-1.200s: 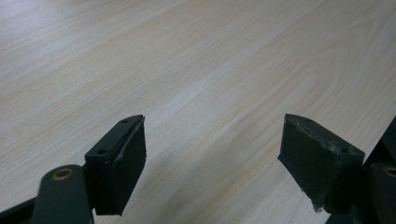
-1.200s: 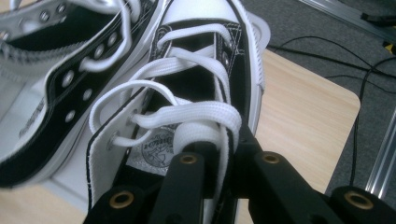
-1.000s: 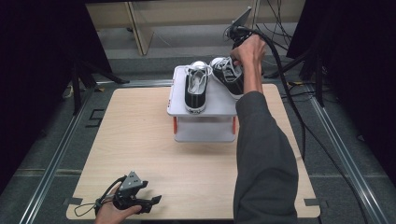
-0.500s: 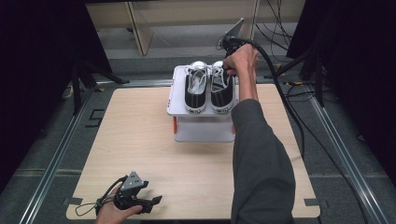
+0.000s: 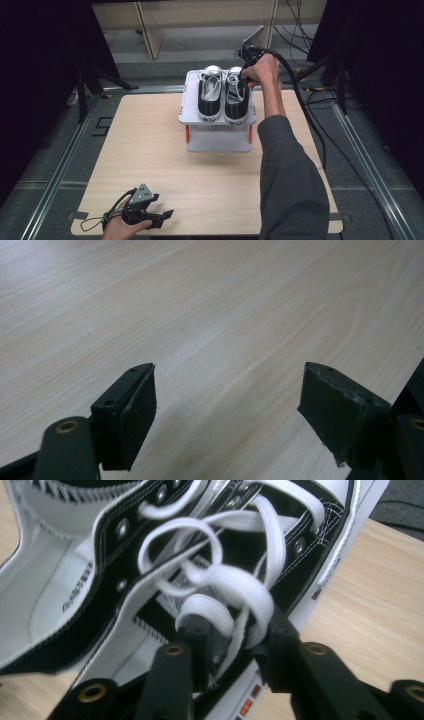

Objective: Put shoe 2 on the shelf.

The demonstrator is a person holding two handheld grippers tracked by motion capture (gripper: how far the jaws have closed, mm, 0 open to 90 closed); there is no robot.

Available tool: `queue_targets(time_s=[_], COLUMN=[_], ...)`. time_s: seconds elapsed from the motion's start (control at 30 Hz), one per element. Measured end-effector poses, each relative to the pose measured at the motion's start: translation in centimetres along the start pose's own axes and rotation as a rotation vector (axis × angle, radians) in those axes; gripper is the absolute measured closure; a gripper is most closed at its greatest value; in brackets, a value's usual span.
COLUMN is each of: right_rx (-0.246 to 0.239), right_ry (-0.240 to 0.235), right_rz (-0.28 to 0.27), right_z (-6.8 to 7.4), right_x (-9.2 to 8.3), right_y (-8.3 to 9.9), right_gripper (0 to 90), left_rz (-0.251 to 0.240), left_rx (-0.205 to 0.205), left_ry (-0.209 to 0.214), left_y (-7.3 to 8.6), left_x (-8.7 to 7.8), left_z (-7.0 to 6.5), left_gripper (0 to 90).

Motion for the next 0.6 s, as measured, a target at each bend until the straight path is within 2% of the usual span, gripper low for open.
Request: queue_targets(time_s=[0.03,0.07,0.13,0.17,0.2,0.23,0.3,0.37,0.4,0.43,0.5,0.6], right_rx=[0.003,-0.034,-0.04,-0.07,-0.11,-0.11,-0.129,-0.136,-0.14,-0.168,-0.191,-0.223], right_ry=[0.001,0.0,-0.017,-0.031,-0.048,-0.048,-0.059,-0.089,-0.095,-0.093,-0.097,-0.097], right_rz=[-0.004,-0.014,-0.036,-0.082,-0.097,-0.097,-0.11,-0.132,-0.138,-0.147,-0.15,-0.13], right_z=[0.1,0.1,0.1,0.2,0.3,0.3,0.5,0.6,0.7,0.6,0.8,1.1], right_x=[-0.3,-0.9,-1.3,-1.8,-2.6,-2.6,-3.5,-4.4,-4.6,-4.8,-4.9,-4.2], right_y=[0.2,0.8,1.1,1.6,2.5,2.5,3.6,5.0,5.6,6.2,7.7,9.9], right_gripper=[66.1,59.8,57.4,56.4,54.1,54.1,50.9,47.5,45.9,44.4,43.0,41.8], left_rz=[-0.002,-0.002,-0.003,-0.003,-0.001,0.001,0.004,0.003,0.003,0.004,0.004,0.008], left_rx=[0.002,0.006,-0.004,0.001,0.006,0.006,0.005,0.003,0.002,-0.007,-0.002,0.001], left_ry=[-0.001,-0.002,-0.004,-0.006,-0.009,-0.008,-0.007,-0.013,-0.014,-0.012,-0.015,-0.016], left_y=[0.0,0.0,0.0,0.0,0.0,0.1,0.1,0.1,0.1,0.1,0.1,0.2], left_x=[0.0,0.0,0.0,0.0,0.0,0.0,0.0,0.1,0.1,0.1,0.1,0.2], left_z=[0.0,0.1,0.1,0.1,0.2,0.1,0.1,0.2,0.2,0.2,0.2,0.3], left_gripper=[22.2,22.2,22.2,22.2,22.2,22.2,22.2,22.2,22.2,22.2,22.2,22.2])
Point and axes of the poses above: each handheld gripper's, and its own axes: x roughly forward along the jaws, y roughly out of its underside, z roughly to its left, the point moved 4 cm from there along x, roughly forward along the jaws, and after that the axes turned 7 degrees about x, right-handed, at the moved point
